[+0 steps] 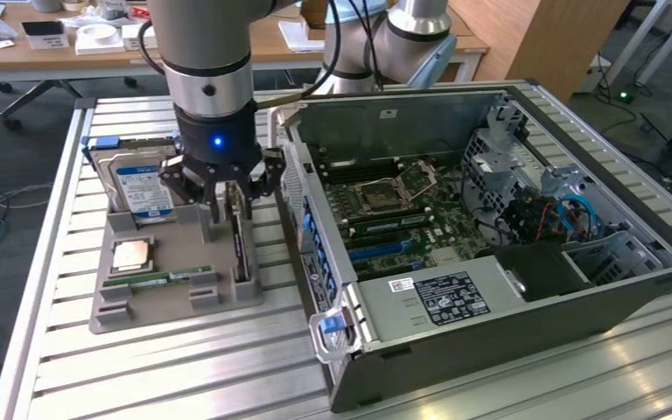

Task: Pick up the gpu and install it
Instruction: 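Pick up the gpu and move the gpu toward the slot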

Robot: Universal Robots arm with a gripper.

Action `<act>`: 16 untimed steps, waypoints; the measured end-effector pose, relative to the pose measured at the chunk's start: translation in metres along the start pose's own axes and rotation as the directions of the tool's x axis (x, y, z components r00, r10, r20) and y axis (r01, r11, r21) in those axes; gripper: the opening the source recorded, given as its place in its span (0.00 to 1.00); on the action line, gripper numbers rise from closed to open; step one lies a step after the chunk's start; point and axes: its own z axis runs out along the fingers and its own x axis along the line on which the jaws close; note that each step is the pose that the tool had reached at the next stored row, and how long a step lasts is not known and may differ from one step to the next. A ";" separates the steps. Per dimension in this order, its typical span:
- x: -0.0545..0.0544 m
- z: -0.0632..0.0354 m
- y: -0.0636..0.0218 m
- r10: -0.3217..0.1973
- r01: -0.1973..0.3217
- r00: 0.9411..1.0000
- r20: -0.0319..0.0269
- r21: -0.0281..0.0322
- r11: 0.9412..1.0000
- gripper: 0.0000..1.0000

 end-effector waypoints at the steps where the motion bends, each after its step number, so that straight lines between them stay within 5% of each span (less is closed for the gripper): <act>1: 0.000 0.0016 0.0000 0.000 0.000 1.000 0.000 0.000 1.000 0.47; 16: -0.001 0.0288 0.0005 0.000 0.000 1.000 0.000 0.000 1.000 0.47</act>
